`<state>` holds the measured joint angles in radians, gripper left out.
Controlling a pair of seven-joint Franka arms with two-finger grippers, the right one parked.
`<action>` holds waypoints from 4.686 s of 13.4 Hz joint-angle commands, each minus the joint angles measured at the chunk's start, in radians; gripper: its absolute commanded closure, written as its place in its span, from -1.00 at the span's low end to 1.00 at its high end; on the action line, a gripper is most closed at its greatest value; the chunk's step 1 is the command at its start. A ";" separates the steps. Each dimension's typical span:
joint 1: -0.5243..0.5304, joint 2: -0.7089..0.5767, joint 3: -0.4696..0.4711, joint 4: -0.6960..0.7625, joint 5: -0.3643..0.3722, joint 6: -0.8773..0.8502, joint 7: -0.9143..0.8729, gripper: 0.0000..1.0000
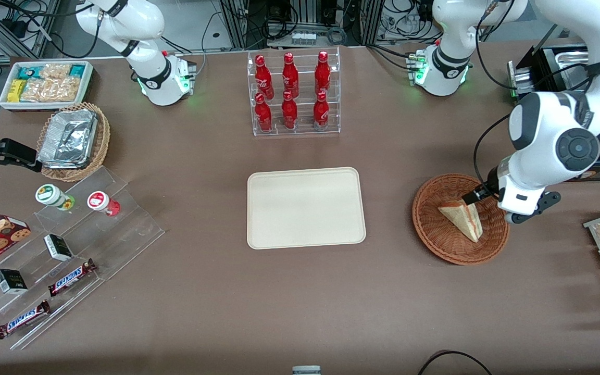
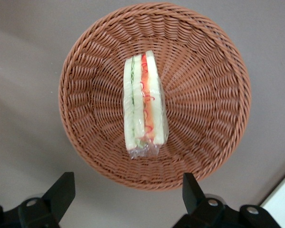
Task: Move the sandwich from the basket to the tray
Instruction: 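Move the left gripper over the wrapped sandwich in the wicker basket, then lower the left gripper and close it on the sandwich, then lift the sandwich and carry it over the cream tray, then lower the sandwich onto the tray and open the left gripper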
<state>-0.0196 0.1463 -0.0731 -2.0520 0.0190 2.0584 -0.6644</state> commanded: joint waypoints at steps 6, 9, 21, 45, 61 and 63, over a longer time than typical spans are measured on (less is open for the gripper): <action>-0.002 0.032 -0.002 -0.091 0.039 0.212 -0.222 -1.00; -0.002 0.050 -0.002 -0.114 0.039 0.265 -0.227 -1.00; 0.000 0.115 -0.002 -0.146 0.039 0.345 -0.231 0.99; -0.651 0.488 -0.047 0.565 0.039 0.000 -0.351 1.00; -0.698 0.656 -0.059 0.708 0.041 -0.003 -0.347 -0.99; -0.700 0.653 -0.059 0.710 0.041 -0.004 -0.345 -1.00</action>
<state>-0.7078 0.7849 -0.1400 -1.3788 0.0517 2.0733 -0.9988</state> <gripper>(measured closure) 0.498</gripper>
